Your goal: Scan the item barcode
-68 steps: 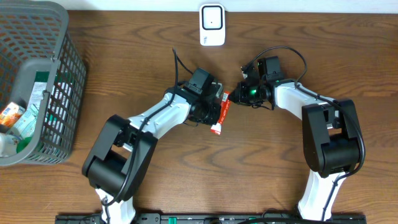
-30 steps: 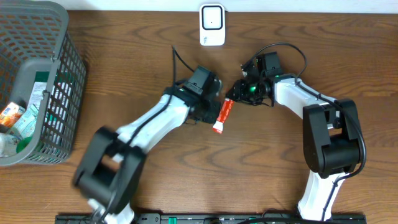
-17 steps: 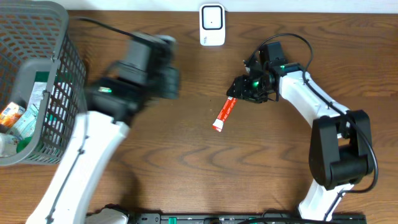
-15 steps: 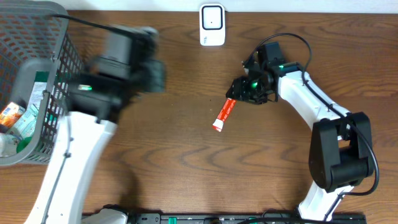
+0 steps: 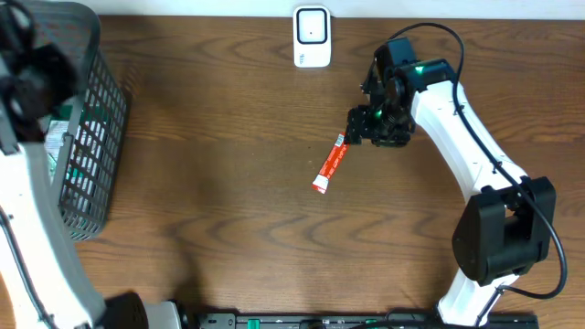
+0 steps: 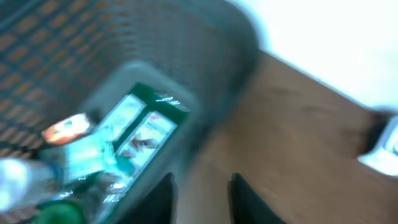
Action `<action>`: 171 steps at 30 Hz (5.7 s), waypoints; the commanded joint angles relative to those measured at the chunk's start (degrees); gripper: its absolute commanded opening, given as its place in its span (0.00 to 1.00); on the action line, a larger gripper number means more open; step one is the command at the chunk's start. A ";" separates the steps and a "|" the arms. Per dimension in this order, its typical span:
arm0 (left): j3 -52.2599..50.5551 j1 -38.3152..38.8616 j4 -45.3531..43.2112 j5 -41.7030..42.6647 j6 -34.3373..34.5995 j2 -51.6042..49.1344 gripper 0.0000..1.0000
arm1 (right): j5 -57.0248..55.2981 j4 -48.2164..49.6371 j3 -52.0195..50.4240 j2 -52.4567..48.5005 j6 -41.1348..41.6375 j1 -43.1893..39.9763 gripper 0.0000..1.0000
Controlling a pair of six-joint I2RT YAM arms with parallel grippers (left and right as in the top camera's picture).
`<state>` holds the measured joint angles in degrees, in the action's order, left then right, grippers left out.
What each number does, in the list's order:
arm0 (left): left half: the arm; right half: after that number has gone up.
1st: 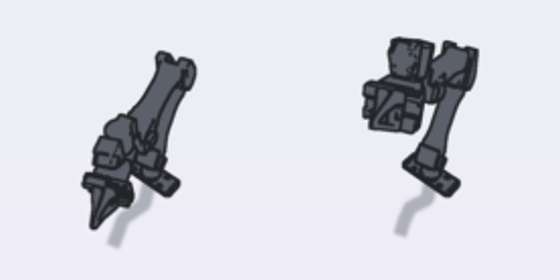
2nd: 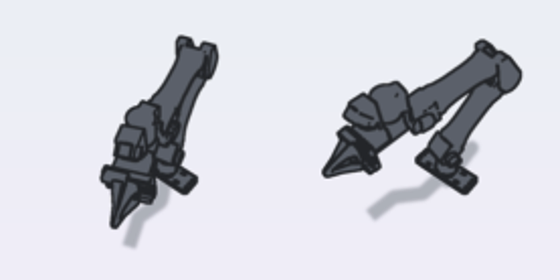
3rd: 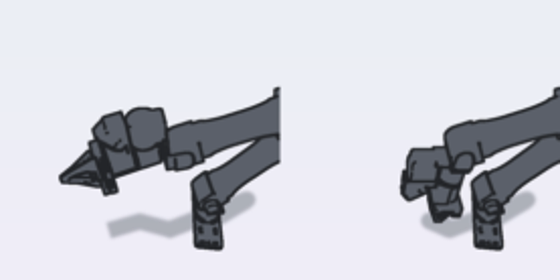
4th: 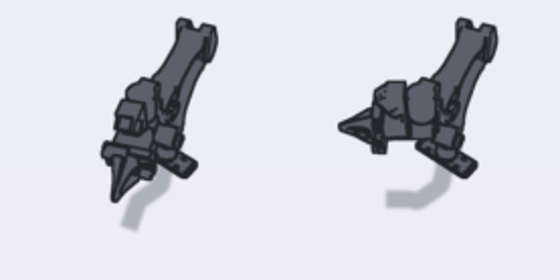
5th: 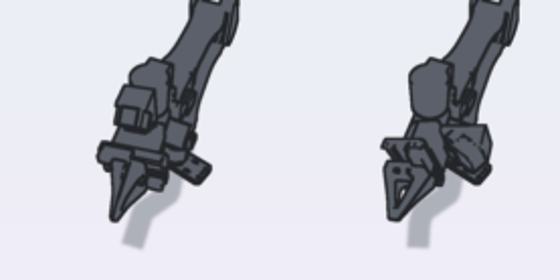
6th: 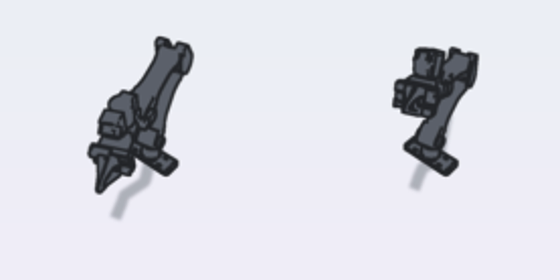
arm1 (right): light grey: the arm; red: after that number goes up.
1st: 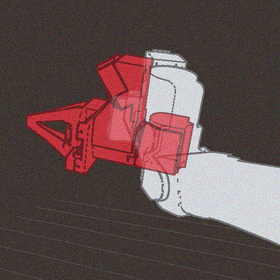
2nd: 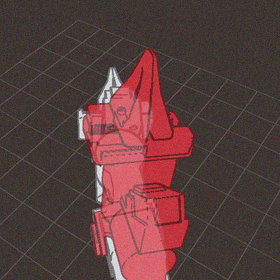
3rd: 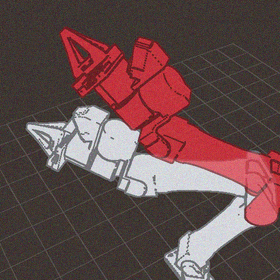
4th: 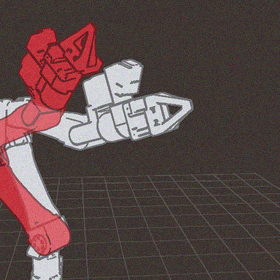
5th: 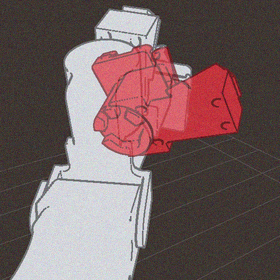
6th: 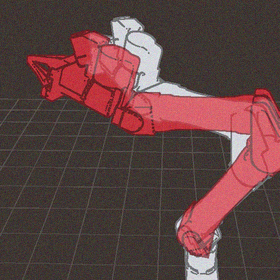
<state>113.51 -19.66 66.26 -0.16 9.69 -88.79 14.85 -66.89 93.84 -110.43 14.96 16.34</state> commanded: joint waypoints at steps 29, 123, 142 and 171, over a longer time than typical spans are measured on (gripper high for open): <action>-6.29 -19.98 13.62 -12.57 18.60 -22.77 0.73 | -1.31 9.14 -13.57 0.61 0.85 4.50 0.99; -15.56 -22.62 -9.46 -7.76 10.12 3.43 0.56 | -4.48 14.25 -17.68 0.61 -0.42 4.50 0.99; -5.88 5.77 1.29 -7.26 10.12 11.21 0.55 | -4.50 16.98 -17.68 0.61 5.92 2.91 0.99; -14.86 32.37 6.43 1.09 6.58 -23.45 0.55 | 0.31 21.64 -17.75 0.61 14.86 4.02 0.76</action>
<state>98.74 11.55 73.14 1.17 18.04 -111.07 14.55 -45.43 76.31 -110.43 28.69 19.90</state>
